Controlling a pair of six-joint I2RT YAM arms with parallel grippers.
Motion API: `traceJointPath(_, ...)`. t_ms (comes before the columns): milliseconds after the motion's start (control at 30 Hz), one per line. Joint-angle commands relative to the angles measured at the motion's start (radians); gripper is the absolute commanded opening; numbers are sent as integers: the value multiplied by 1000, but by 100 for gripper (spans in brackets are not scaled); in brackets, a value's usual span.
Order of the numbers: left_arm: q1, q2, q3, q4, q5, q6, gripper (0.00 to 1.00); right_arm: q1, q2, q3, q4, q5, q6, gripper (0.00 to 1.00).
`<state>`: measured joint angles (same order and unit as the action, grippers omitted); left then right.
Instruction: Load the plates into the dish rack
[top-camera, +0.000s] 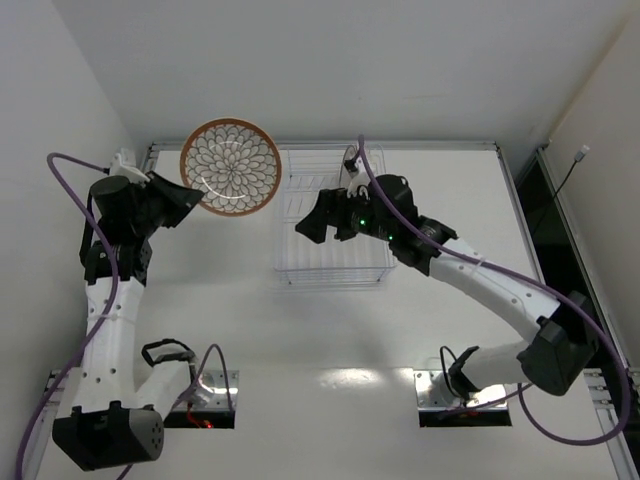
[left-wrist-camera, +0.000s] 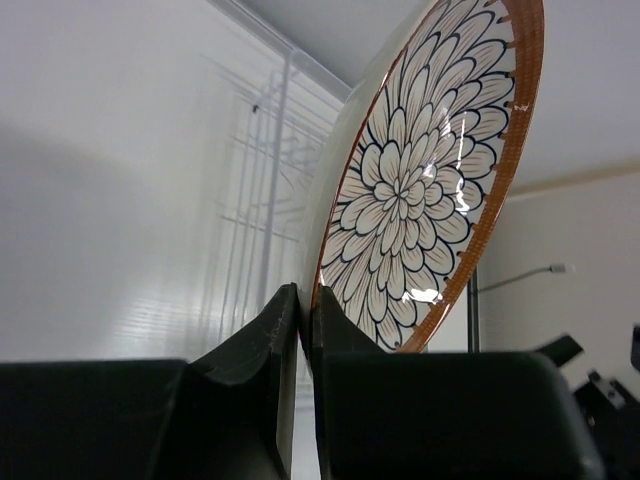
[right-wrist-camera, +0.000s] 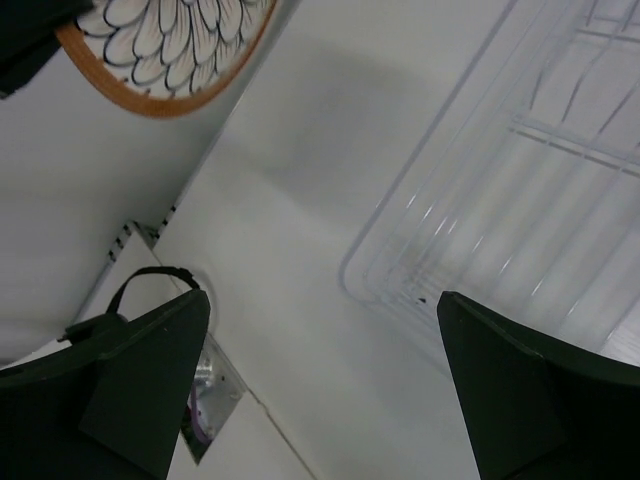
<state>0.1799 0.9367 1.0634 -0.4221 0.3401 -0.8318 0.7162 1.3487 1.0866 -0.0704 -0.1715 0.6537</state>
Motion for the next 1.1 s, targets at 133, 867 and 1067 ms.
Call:
traceJointPath(133,-78,-35,30,184,132,-38,0,-66,79,113,187,-154,132,97)
traceJointPath(867,-303,4,170,25,-73,95,0,-170,248,164,265,-203,337,29)
traceJointPath(1067,-361,13,170,25,-136,95,0,-179,228,164,233,-203,337,32)
